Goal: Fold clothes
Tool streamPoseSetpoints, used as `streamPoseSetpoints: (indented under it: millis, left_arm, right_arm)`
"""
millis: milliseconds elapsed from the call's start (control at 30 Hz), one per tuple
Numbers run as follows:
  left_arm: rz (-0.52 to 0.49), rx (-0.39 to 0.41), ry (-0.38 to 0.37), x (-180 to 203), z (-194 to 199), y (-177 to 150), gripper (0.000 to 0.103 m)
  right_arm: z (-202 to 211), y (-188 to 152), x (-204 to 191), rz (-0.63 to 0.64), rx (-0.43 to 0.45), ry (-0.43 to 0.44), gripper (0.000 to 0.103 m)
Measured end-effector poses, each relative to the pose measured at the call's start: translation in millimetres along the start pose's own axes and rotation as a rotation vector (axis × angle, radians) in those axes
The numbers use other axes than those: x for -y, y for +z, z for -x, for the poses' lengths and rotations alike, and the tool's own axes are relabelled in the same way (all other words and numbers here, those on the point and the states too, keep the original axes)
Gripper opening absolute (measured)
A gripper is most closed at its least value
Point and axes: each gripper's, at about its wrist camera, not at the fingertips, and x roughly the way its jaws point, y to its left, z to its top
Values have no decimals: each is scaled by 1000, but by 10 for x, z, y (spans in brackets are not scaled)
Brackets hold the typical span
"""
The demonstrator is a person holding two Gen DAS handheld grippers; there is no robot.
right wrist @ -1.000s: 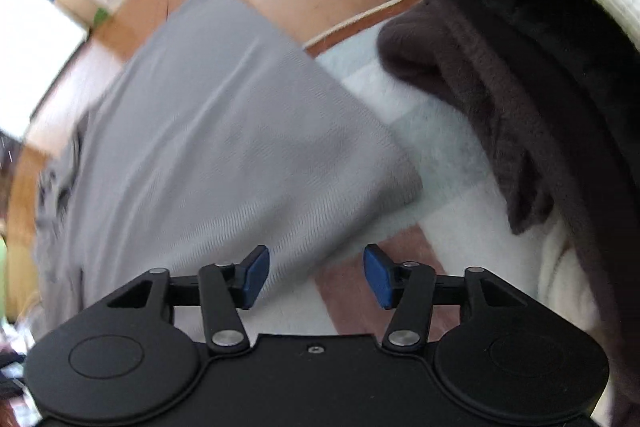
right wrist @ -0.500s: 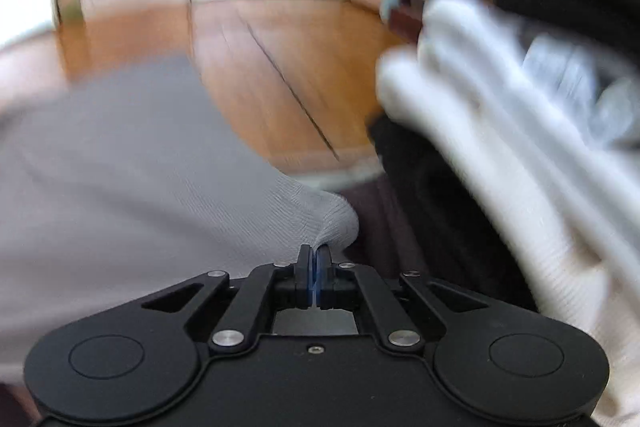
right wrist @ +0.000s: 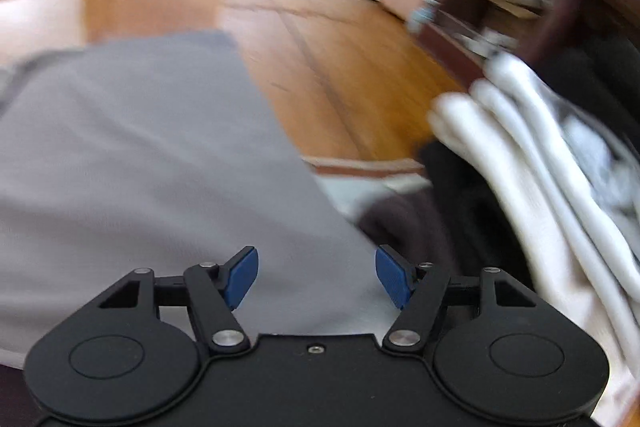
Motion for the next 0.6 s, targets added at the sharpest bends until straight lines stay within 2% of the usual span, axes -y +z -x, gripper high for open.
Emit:
streamPoseSetpoints:
  millis: [100, 167, 233, 300, 433, 533, 600]
  left_arm:
    - [73, 37, 15, -159, 79, 56, 72]
    - [113, 57, 32, -282, 127, 73, 72]
    - [151, 74, 51, -402, 170, 86, 72]
    - [193, 79, 65, -565, 199, 90, 72]
    - [292, 88, 79, -879, 254, 106, 72]
    - [333, 119, 133, -1016, 266, 129, 72]
    - [334, 126, 182, -1090, 244, 164, 72]
  right_arm:
    - [69, 225, -196, 30, 18, 265, 70]
    - [23, 444, -317, 60, -19, 435, 70]
    - [-34, 676, -447, 79, -82, 559, 71]
    - [-137, 957, -591, 75, -197, 594, 71]
    - [-139, 1510, -821, 53, -334, 651, 72]
    - [-56, 1916, -1059, 92, -431, 666, 72]
    - [-13, 2072, -1311, 178, -463, 654, 72]
